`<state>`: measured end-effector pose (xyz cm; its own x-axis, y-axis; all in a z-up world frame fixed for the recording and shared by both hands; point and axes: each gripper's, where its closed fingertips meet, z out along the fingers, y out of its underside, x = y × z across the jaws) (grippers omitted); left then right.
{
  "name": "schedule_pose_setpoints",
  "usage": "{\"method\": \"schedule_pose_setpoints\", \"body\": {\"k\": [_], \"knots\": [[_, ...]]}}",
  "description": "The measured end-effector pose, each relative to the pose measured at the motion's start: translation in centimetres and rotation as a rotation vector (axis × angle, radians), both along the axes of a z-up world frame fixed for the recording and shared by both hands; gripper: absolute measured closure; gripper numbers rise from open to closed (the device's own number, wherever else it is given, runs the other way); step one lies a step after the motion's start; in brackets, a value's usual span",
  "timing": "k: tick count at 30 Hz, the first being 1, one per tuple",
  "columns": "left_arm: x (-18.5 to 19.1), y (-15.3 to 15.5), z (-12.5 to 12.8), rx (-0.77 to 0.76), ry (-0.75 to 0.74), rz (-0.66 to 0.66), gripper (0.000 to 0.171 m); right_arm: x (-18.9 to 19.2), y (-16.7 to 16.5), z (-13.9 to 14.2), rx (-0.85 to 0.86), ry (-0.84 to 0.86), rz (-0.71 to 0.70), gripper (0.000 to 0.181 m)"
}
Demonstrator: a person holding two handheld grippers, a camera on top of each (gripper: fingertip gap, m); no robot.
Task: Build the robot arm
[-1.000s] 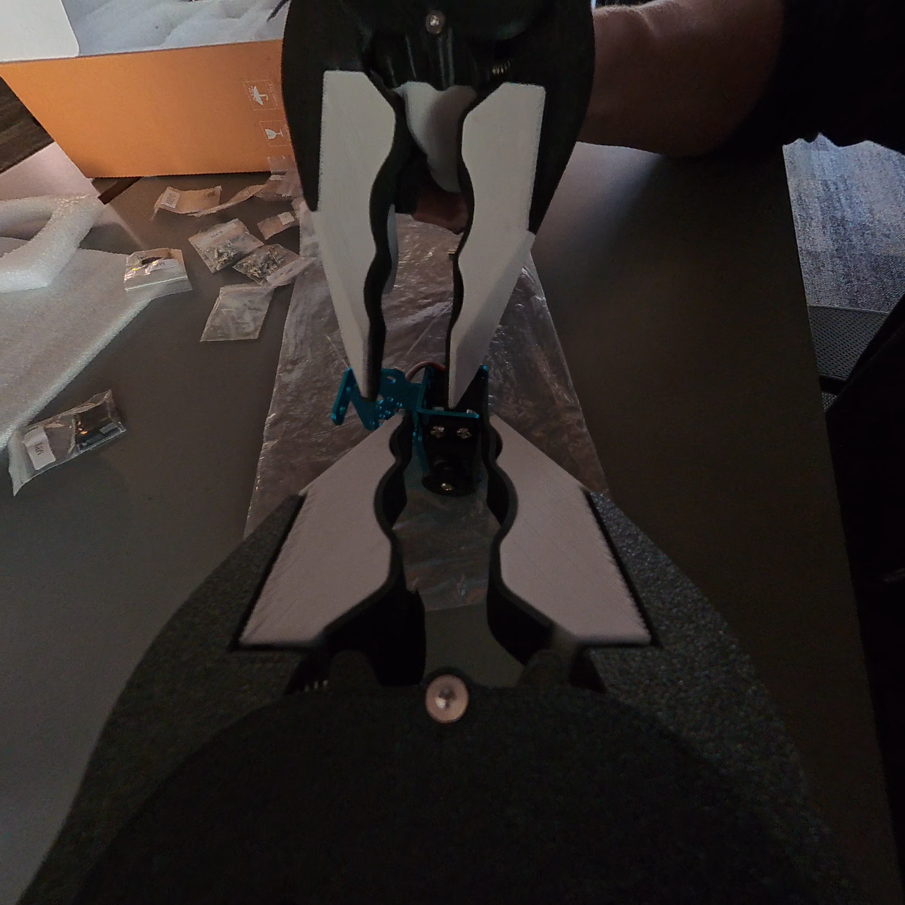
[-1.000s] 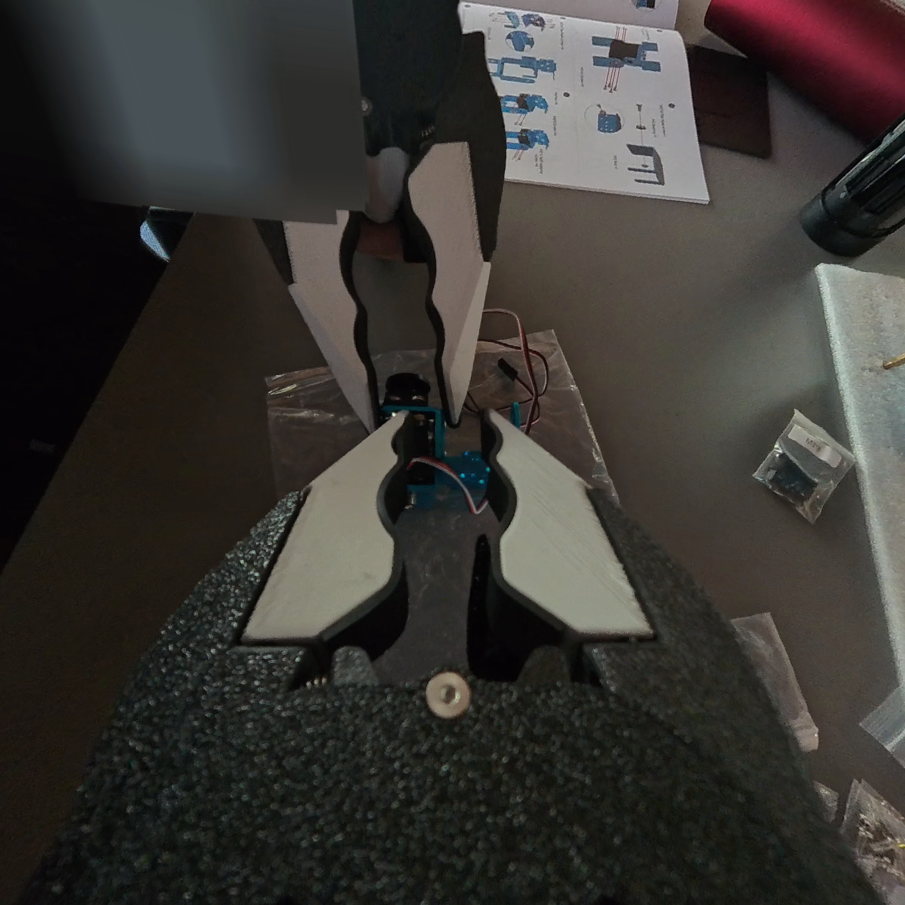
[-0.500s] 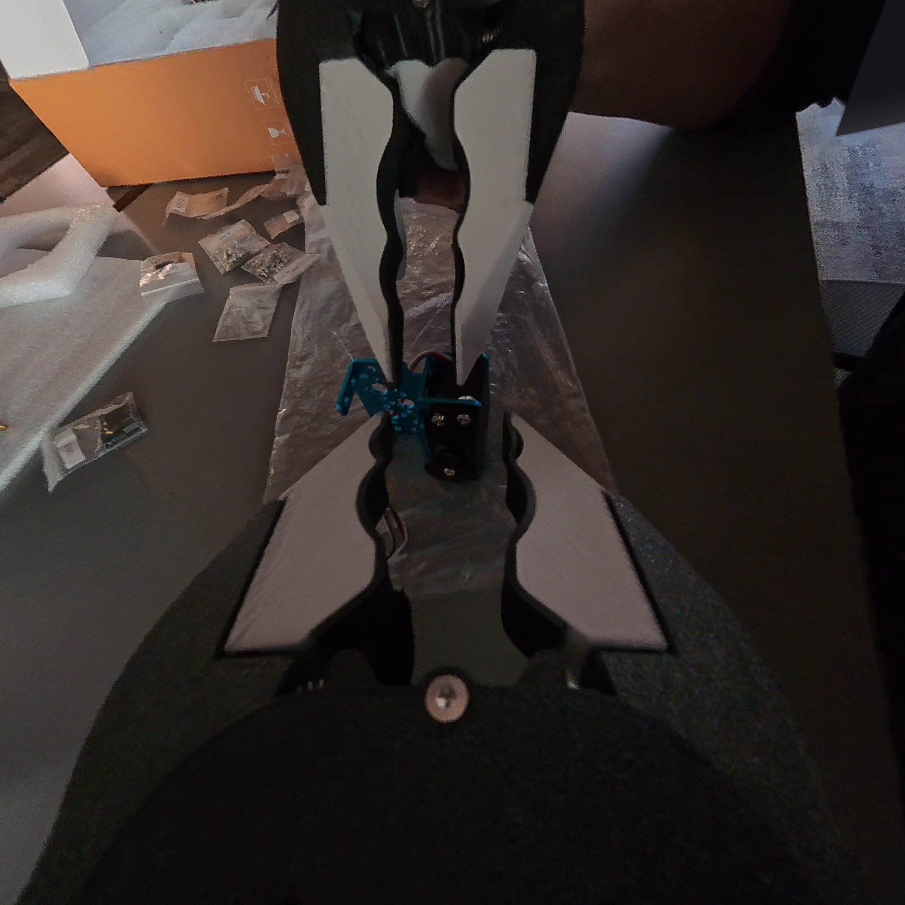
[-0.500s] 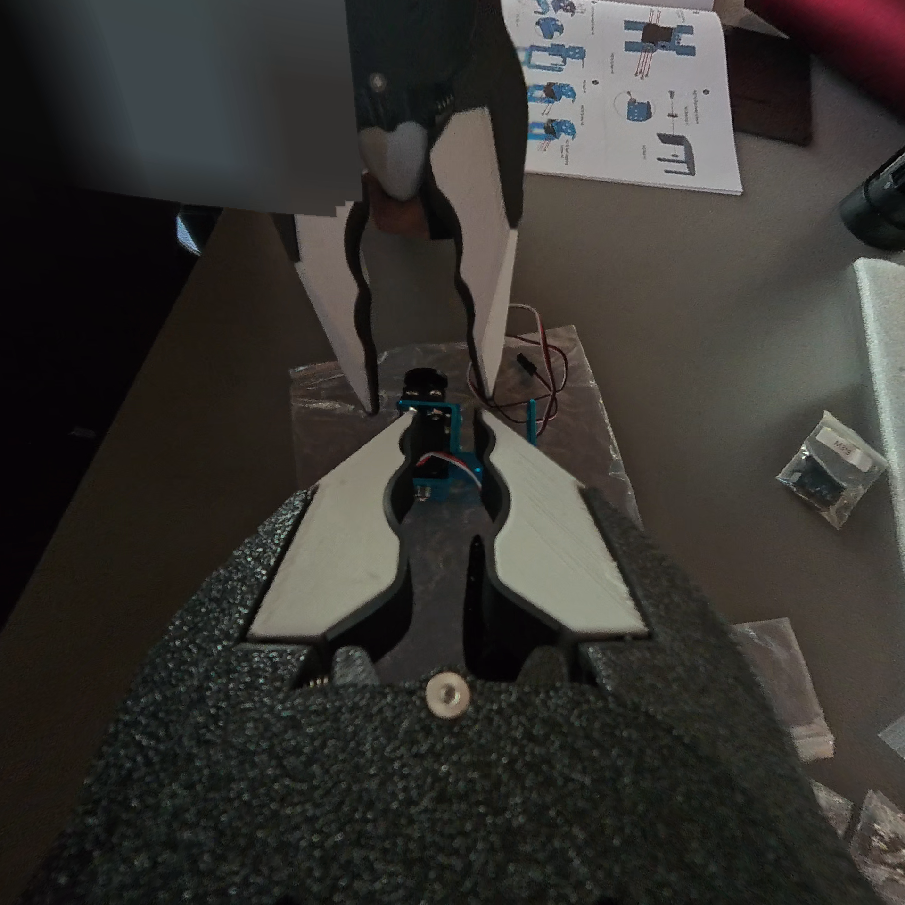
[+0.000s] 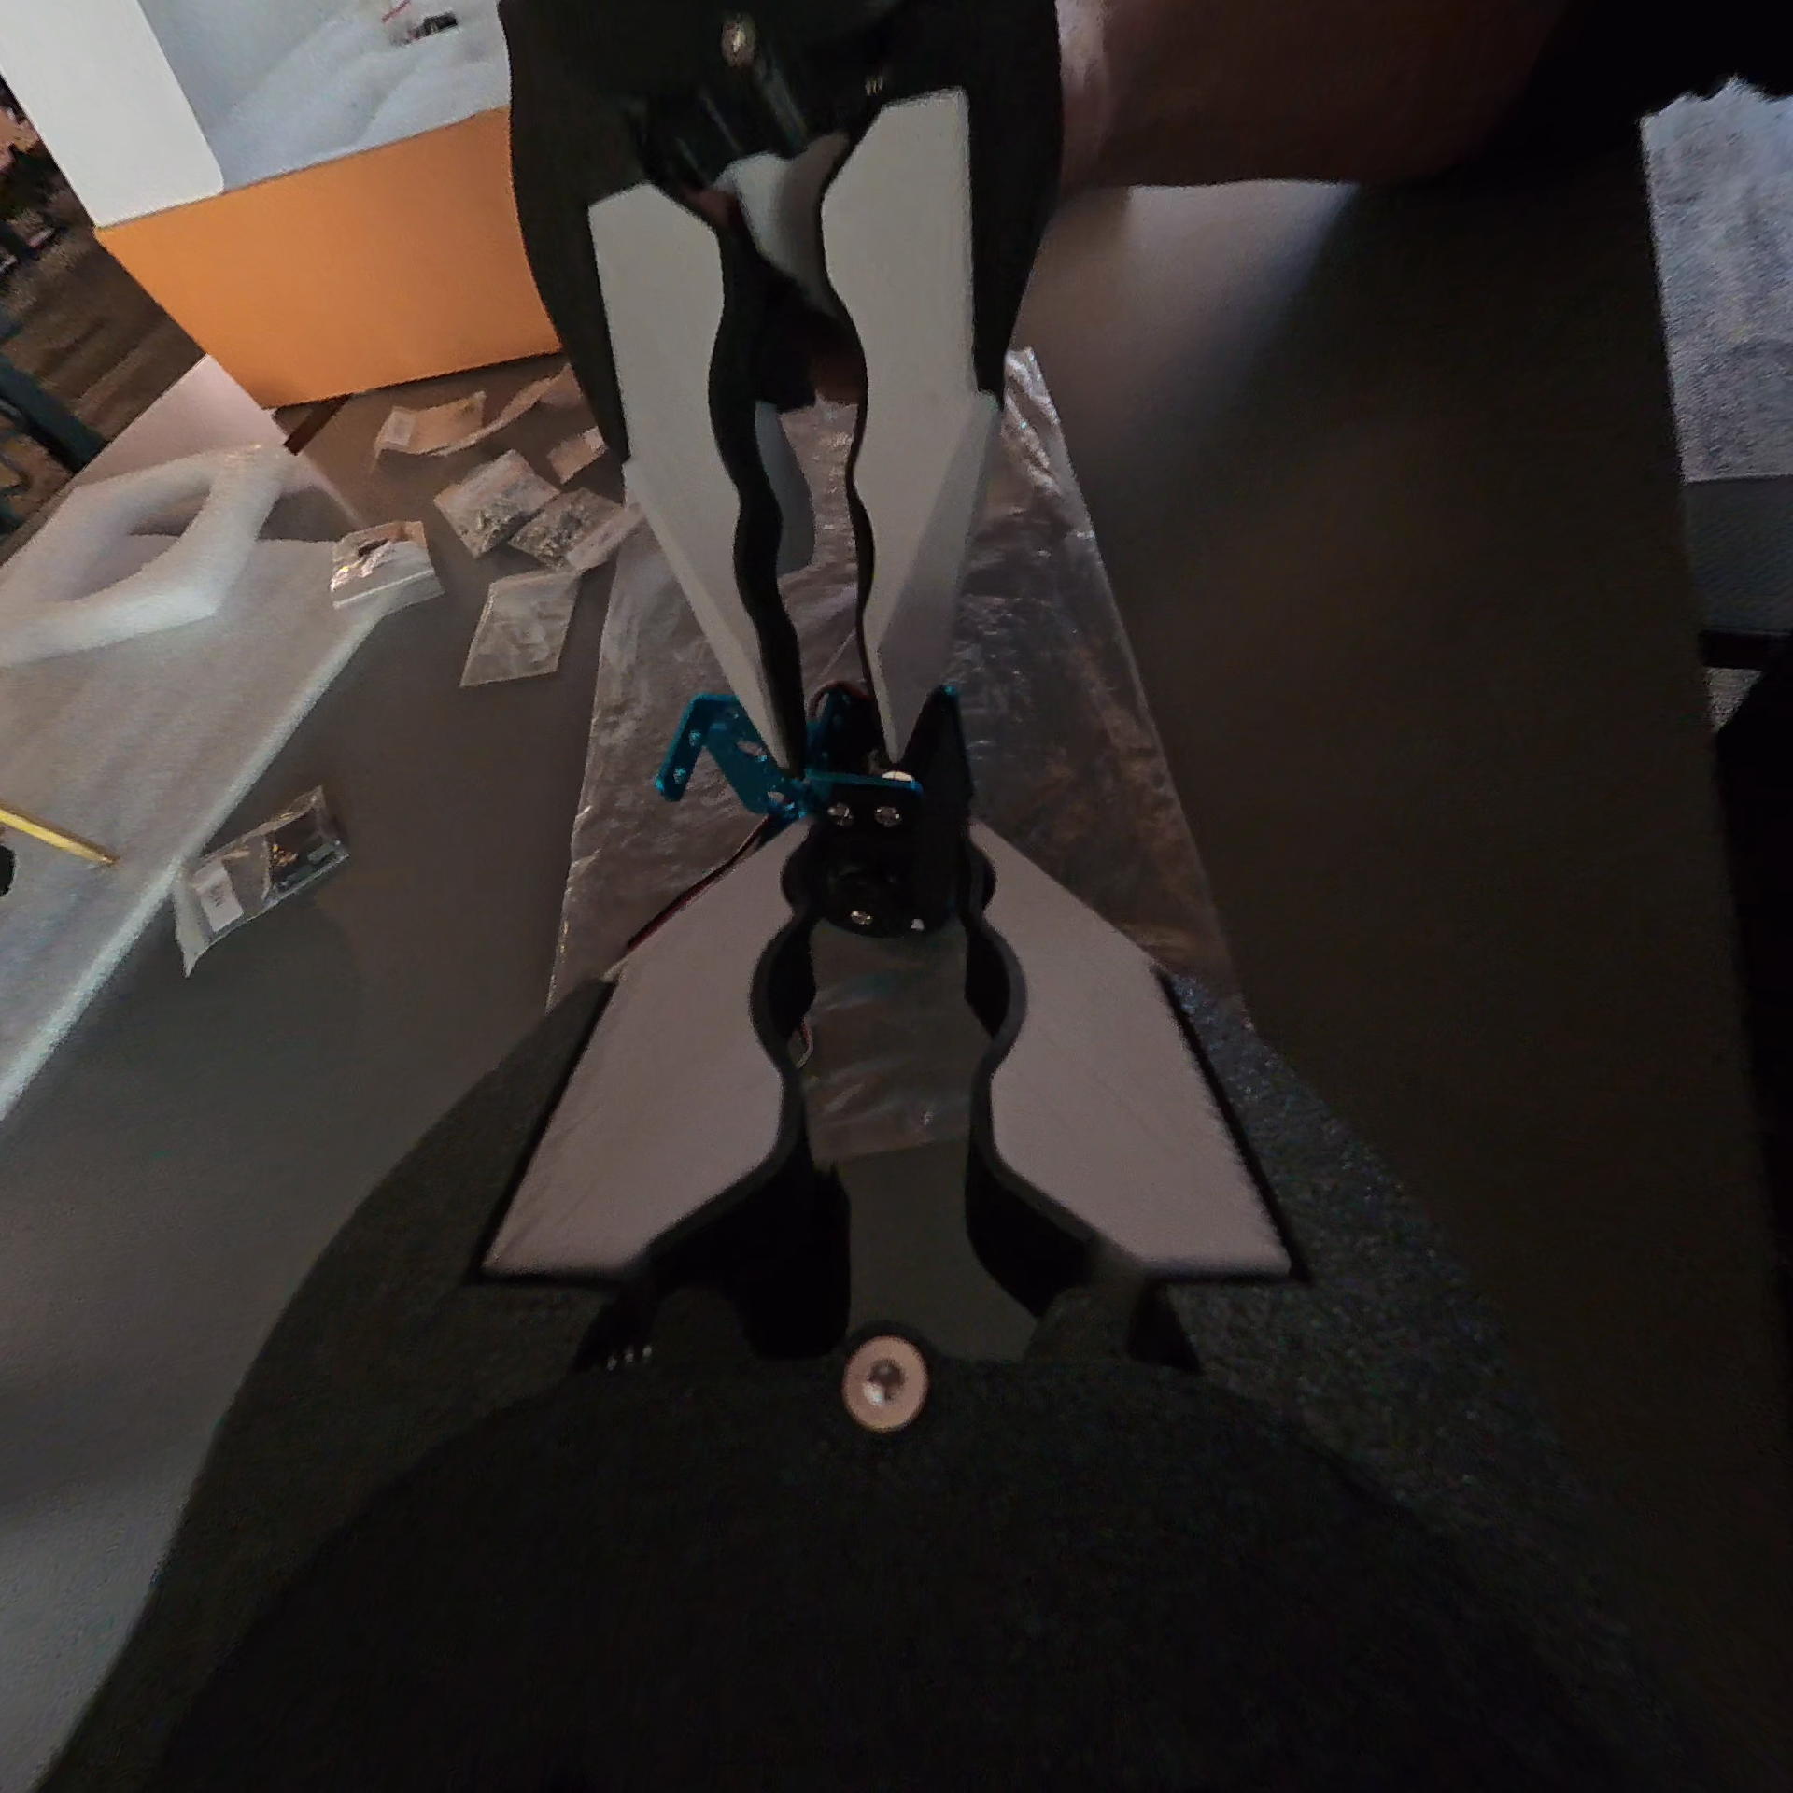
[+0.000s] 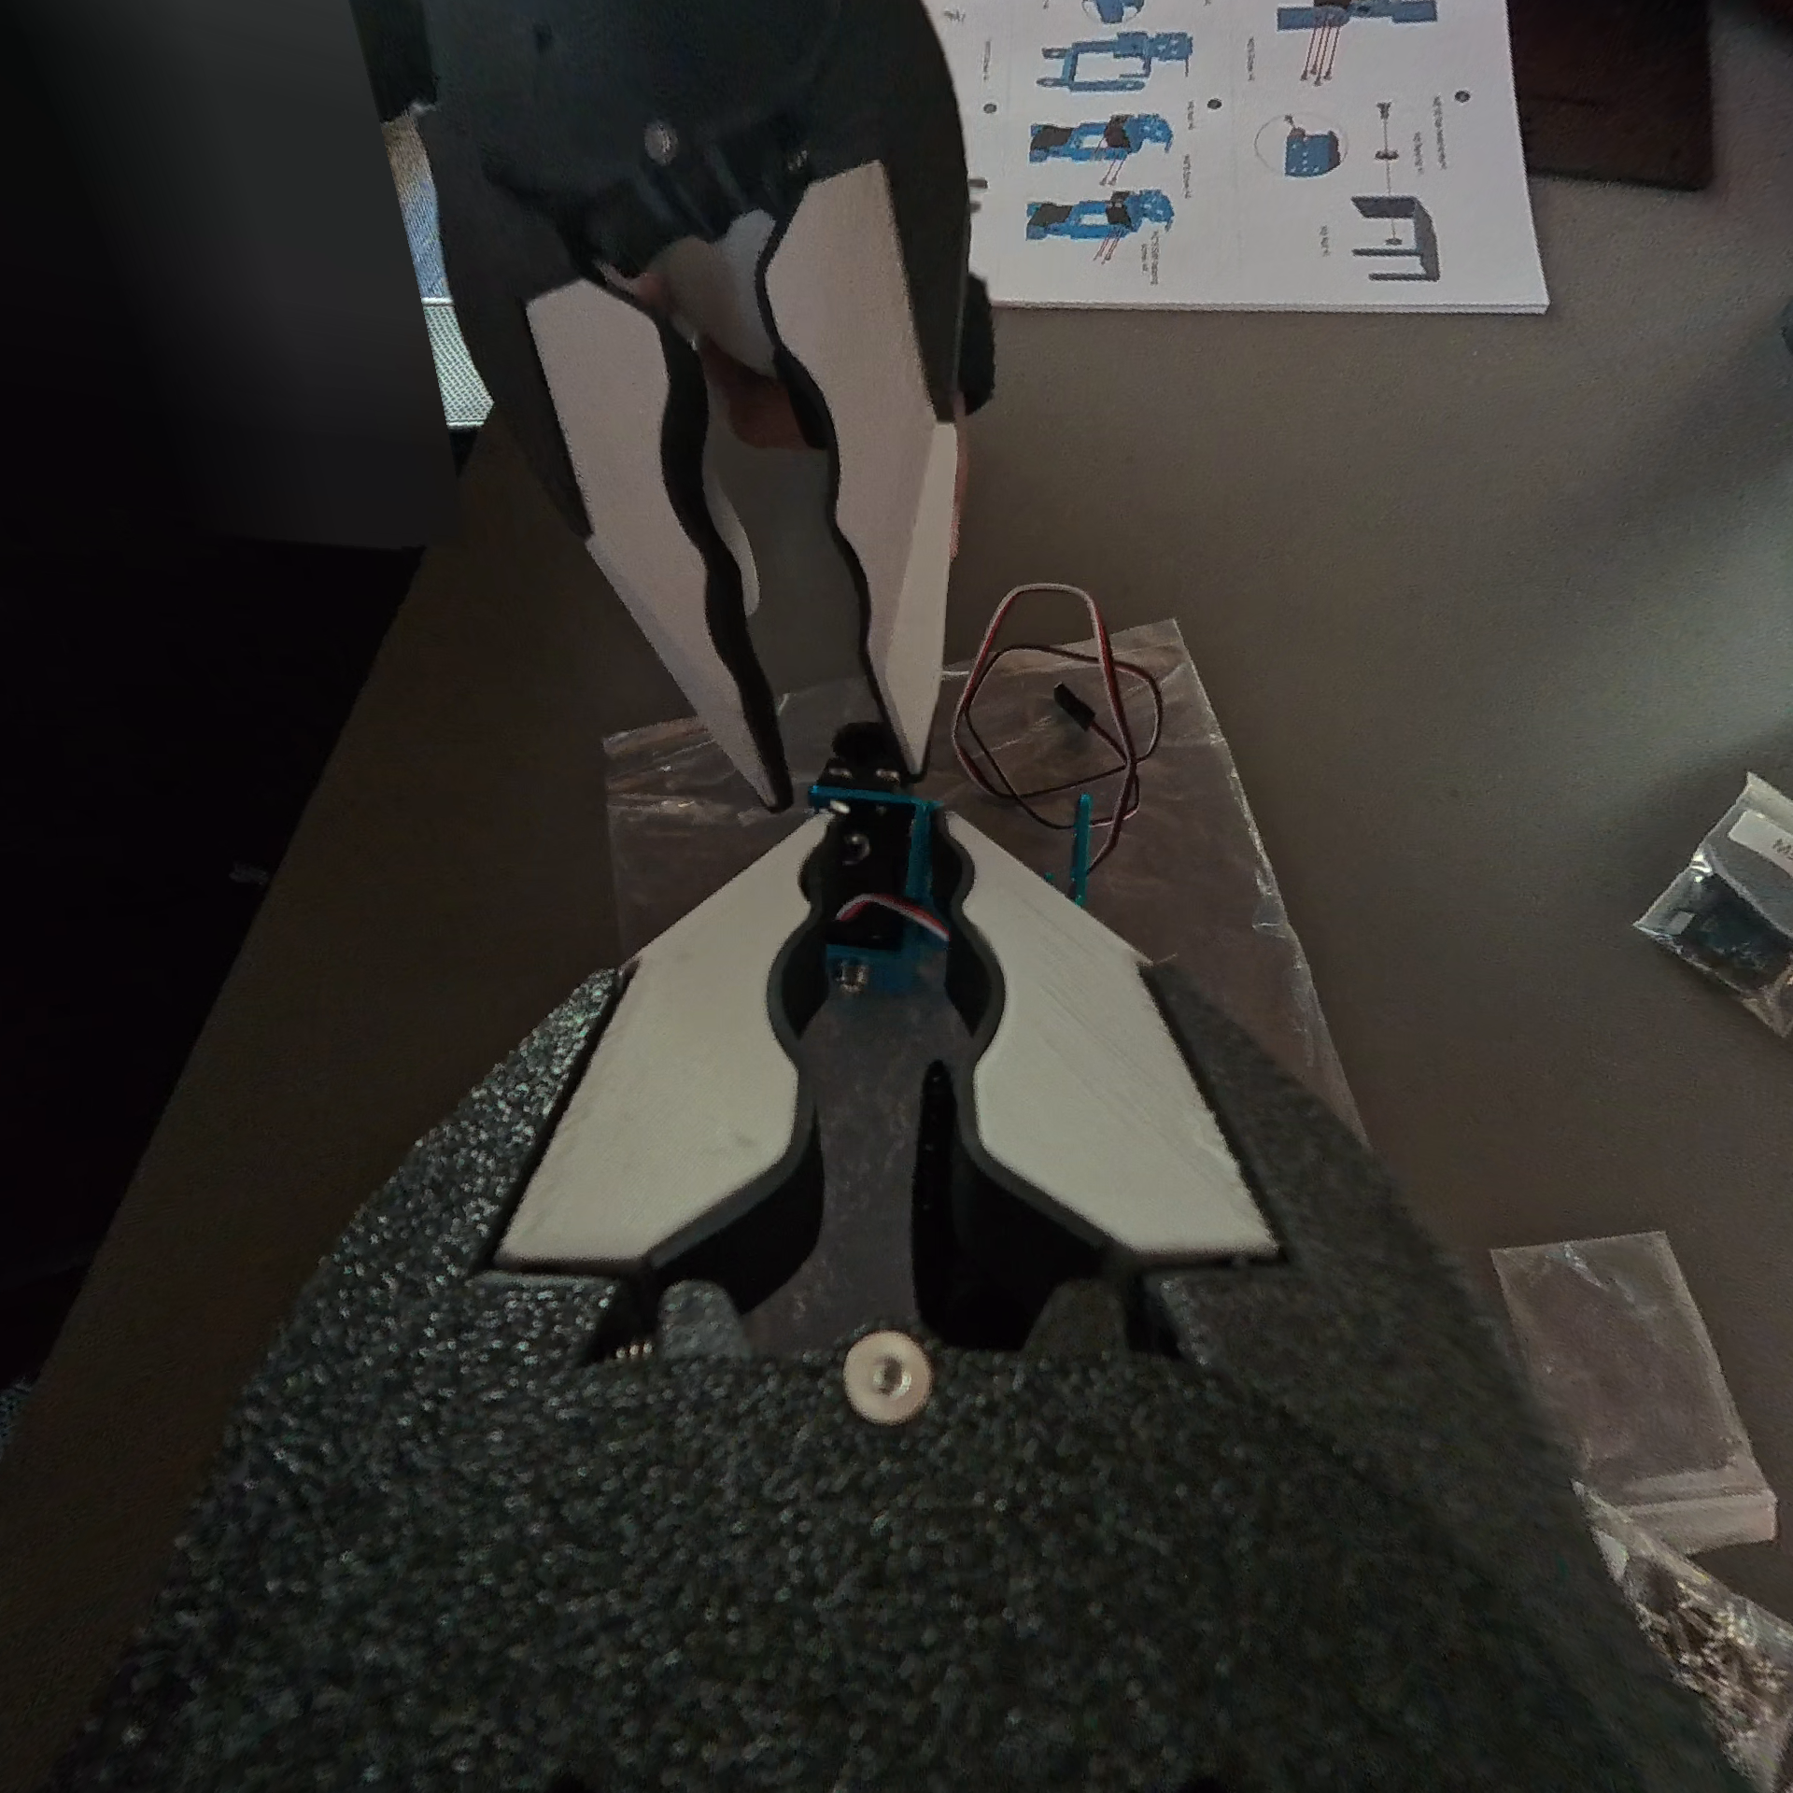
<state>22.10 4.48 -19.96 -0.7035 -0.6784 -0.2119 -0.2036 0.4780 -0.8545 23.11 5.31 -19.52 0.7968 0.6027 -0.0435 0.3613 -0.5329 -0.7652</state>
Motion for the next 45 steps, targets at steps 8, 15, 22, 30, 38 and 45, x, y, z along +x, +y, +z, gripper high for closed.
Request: {"method": "schedule_pose_setpoints", "body": {"k": [8, 15, 22, 30, 38, 45], "knots": [[-0.1, 0.1, 0.0, -0.039, 0.02, 0.011, 0.147, 0.9, -0.4, 0.3, 0.0, -0.08, -0.018, 0.164], [-0.3, -0.2, 0.3, -0.032, 0.004, 0.002, 0.148, 0.1, -1.3, 0.7, 0.013, -0.201, 0.033, 0.165], [0.1, -0.5, -0.2, -0.035, 0.022, 0.007, 0.146, -0.3, -1.4, -0.1, -0.058, -0.208, 0.05, 0.168], [1.2, -0.4, -1.4, -0.031, 0.103, 0.016, 0.135, 0.6, 0.2, -0.2, -0.132, -0.164, 0.039, 0.172], [1.5, 0.4, -2.1, -0.115, 0.249, 0.034, 0.142, -0.5, -2.7, 1.6, -0.219, -0.139, 0.105, 0.169], [1.5, 0.2, -2.1, -0.075, 0.198, 0.044, 0.142, -1.0, -6.9, -4.3, -0.428, -0.388, 0.179, 0.165]]}}
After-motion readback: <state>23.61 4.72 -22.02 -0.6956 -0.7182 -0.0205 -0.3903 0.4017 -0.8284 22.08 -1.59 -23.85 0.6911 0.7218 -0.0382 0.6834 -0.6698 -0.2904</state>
